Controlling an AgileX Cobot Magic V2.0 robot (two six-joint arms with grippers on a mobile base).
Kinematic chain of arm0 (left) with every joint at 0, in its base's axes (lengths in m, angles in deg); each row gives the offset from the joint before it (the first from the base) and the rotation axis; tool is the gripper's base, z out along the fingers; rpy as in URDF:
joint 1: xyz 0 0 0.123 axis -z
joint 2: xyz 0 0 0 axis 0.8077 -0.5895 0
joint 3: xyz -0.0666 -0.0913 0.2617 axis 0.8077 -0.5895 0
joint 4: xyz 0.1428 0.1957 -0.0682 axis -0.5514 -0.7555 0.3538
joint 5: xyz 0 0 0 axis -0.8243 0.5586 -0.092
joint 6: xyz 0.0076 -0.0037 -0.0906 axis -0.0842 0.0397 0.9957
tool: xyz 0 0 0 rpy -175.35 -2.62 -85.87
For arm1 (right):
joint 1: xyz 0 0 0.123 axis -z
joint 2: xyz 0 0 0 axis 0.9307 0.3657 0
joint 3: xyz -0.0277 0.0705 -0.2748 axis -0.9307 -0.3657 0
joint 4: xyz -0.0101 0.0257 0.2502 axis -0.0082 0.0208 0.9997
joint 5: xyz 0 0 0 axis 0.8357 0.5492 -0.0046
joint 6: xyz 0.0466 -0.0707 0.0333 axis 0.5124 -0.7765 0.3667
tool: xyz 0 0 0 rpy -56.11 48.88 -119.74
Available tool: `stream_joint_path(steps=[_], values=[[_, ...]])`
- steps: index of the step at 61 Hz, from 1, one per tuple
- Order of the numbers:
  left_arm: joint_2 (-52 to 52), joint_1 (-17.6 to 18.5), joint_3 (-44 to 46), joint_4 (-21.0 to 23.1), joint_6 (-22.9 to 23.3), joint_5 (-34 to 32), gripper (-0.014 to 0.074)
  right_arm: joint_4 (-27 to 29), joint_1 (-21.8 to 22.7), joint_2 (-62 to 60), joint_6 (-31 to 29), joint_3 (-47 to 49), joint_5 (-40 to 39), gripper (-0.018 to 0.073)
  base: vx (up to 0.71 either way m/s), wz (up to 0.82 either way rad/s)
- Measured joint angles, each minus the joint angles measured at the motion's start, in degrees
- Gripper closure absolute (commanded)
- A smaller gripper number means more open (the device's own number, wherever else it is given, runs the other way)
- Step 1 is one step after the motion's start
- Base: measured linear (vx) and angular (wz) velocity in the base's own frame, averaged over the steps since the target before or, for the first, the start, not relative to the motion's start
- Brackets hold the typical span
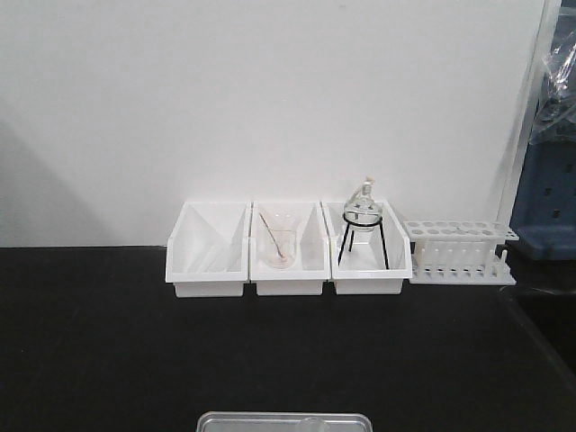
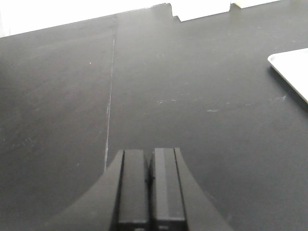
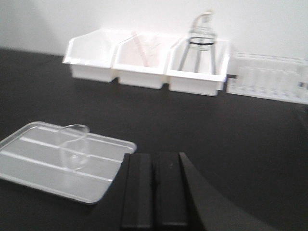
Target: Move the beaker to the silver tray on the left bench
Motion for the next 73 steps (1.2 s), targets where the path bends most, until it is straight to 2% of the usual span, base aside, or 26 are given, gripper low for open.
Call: stream_joint_path(steps=[12, 19, 35, 73], values=[[0.0, 0.0, 0.0, 0.0, 0.0, 0.0, 0.0595, 0.6, 8.1, -10.41, -0.24, -1.24, 5.0, 0.057, 0.0, 0.0], [0.0, 0.0, 0.0, 0.0, 0.0, 0.0, 0.0595, 0.15, 10.01, -15.4, -0.24, -1.24, 10.53, 0.057, 0.0, 0.0], [0.0, 0.0, 0.0, 0.0, 0.0, 0.0, 0.0595, -0.23, 10.29, -17.26, -0.24, -1.39, 16.33, 0.057, 0.0, 0.0], [0.0, 0.0, 0.0, 0.0, 0.0, 0.0, 0.0595, -0.18, 10.29, -17.26, -0.24, -1.39, 16.46, 0.057, 0.0, 0.0]])
